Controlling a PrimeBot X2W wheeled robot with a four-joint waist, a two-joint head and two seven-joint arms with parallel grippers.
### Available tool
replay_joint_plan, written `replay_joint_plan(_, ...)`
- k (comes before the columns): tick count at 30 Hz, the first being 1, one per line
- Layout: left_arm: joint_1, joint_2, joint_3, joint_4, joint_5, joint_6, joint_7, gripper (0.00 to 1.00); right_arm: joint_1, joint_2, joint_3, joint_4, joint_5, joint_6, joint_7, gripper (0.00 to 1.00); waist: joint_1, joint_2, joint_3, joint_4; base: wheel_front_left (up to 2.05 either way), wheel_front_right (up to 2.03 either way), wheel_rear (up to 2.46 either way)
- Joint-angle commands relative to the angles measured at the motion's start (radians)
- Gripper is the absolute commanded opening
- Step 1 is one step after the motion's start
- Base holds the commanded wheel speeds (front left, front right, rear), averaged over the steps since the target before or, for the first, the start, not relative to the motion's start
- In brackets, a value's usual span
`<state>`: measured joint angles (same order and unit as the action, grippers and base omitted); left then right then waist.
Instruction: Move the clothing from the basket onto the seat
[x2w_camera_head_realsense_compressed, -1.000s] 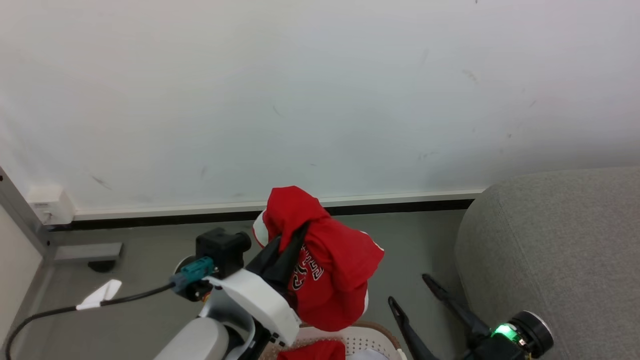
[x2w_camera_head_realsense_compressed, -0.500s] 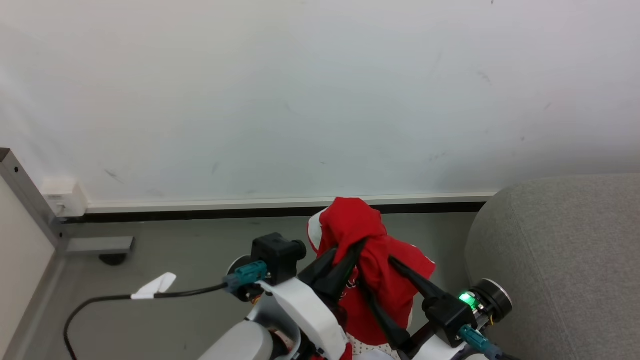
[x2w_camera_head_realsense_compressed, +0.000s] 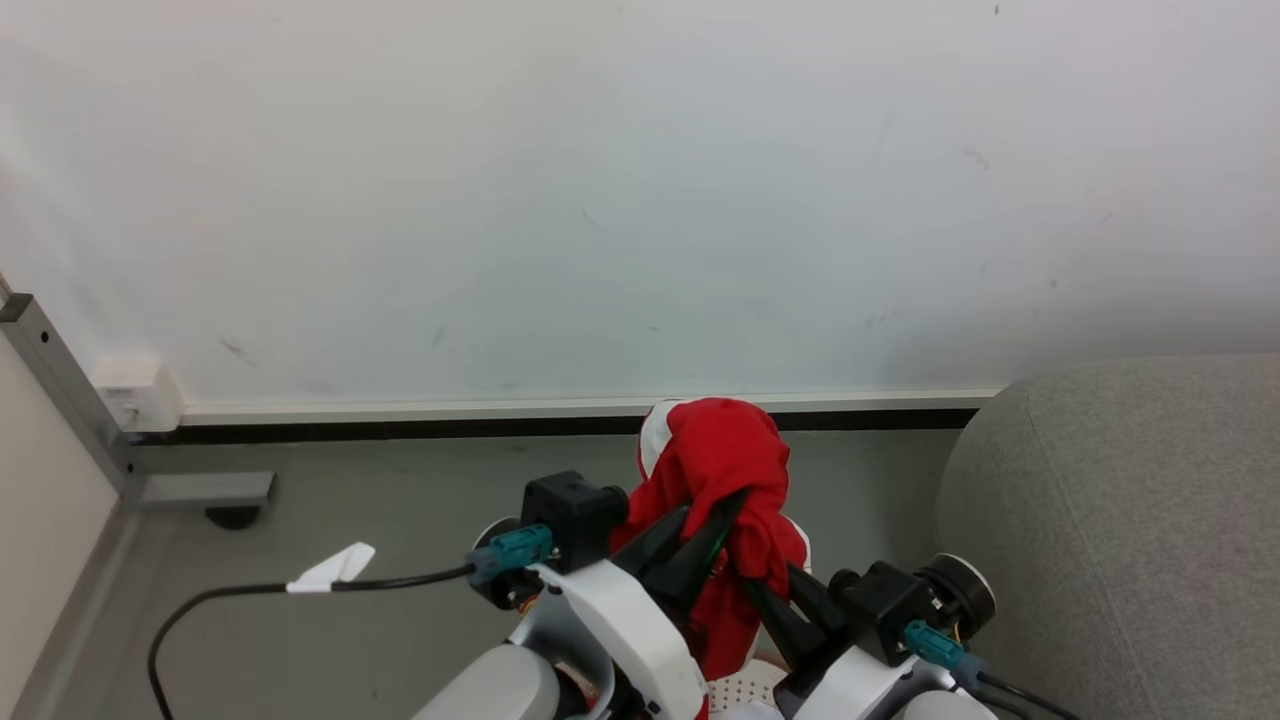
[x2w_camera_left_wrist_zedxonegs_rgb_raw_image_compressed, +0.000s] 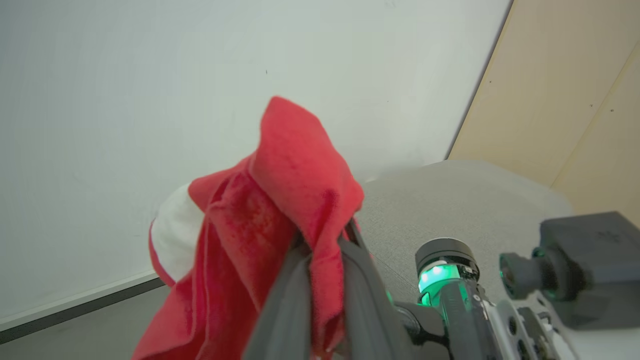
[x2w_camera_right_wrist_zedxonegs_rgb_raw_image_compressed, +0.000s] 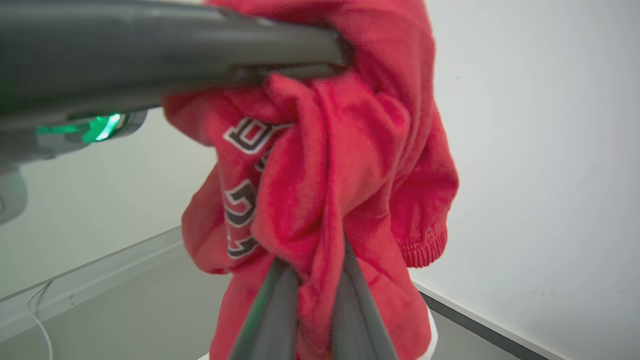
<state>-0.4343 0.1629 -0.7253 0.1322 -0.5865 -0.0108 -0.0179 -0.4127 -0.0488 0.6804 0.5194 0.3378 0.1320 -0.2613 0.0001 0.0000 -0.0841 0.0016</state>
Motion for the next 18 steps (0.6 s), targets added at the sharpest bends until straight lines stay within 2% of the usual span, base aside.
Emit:
replay_joint_plan(1,-0.009,0.006,0.001,0.008,-0.003,0.0,-0.004,0.0,-0.018,-0.001,-0.003,0.002,0.007,-0.002,-0.003,0.0,-0.0001,0.0,0.001,-0.003,0.0,0.0,0.0)
replay_joint_plan(3,-0.01,0.009,0.004,0.012,0.004,0.008,-0.013,0.4,-0.012,-0.001,-0.013,-0.001,0.007,-0.002,-0.003,0.0,-0.0001,0.0,0.002,-0.007,0.0,0.0,0.0)
replay_joint_plan(4,-0.01,0.01,0.003,0.014,0.008,0.009,-0.017,0.52,-0.007,-0.001,-0.017,-0.001,0.008,-0.002,-0.003,0.0,-0.0001,0.0,0.003,-0.009,0.0,0.0,0.0)
replay_joint_plan(5,-0.01,0.011,0.003,0.016,0.01,0.009,-0.02,0.81,-0.003,-0.001,-0.019,-0.002,0.008,-0.002,-0.003,0.0,-0.0001,0.0,0.003,-0.011,0.0,0.0,0.0)
replay_joint_plan(6,-0.009,0.012,0.002,0.017,0.011,0.011,-0.022,1.0,0.001,-0.001,-0.022,-0.001,0.008,-0.002,-0.003,0.0,-0.0001,0.0,0.004,-0.013,0.0,0.0,0.0)
replay_joint_plan(18,0.007,0.016,-0.01,0.04,0.015,0.014,-0.047,1.0,0.026,-0.022,-0.12,-0.021,-0.02,-0.002,-0.003,0.0,-0.0001,0.0,0.011,-0.032,0.0,0.0,0.0)
